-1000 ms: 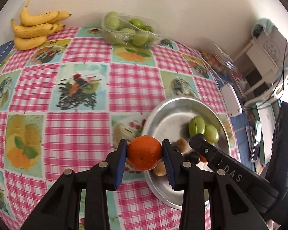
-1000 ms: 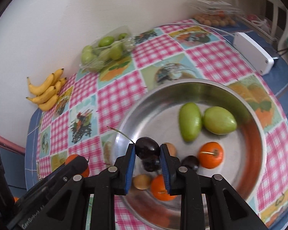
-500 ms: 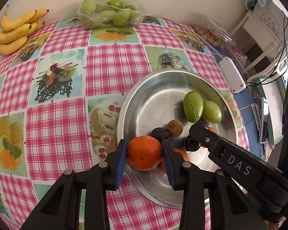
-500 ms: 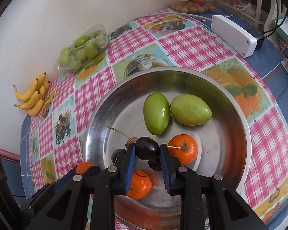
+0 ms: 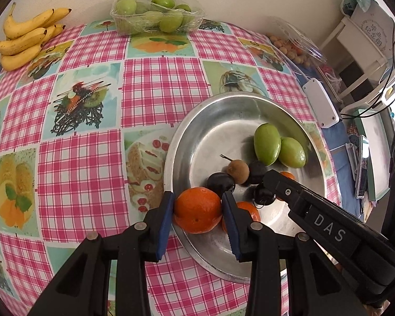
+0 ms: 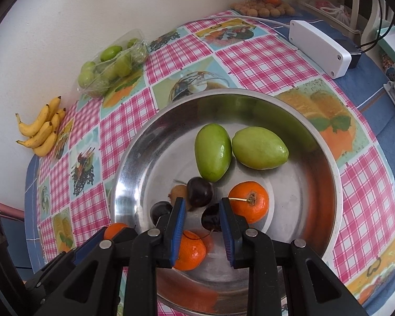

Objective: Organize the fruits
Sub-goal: 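Open the left tool to drop the tangerine while the right tool releases the plum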

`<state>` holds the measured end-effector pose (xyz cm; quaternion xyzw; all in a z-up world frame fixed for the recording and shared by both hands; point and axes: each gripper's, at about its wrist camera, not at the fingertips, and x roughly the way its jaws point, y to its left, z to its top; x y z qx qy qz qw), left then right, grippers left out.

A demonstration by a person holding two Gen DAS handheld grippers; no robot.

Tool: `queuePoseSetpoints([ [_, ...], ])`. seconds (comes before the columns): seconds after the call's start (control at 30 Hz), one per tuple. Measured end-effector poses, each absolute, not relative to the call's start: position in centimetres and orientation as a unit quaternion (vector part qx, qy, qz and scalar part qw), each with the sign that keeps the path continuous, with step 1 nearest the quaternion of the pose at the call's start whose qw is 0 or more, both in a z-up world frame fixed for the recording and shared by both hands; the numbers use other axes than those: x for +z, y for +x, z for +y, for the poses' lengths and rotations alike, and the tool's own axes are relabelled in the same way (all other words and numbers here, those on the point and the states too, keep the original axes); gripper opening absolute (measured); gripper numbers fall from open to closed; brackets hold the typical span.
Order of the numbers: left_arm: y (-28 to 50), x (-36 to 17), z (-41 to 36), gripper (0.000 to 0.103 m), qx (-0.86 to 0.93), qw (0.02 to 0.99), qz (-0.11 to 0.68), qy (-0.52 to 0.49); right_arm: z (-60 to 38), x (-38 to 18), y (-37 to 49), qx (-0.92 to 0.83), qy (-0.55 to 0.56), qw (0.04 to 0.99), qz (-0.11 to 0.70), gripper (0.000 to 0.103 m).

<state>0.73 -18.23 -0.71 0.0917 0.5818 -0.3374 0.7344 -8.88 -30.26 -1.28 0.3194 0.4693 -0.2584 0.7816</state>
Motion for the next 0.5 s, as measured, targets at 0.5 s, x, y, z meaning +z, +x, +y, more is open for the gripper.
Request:
queuePoseSetpoints([
  [0.5, 2.0, 0.4, -14.8, 0.049, -0.259, 0.77, 0.576, 0.088, -29.2, -0.6, -8.8, -0.249, 0.298, 0.787, 0.479, 0.03],
])
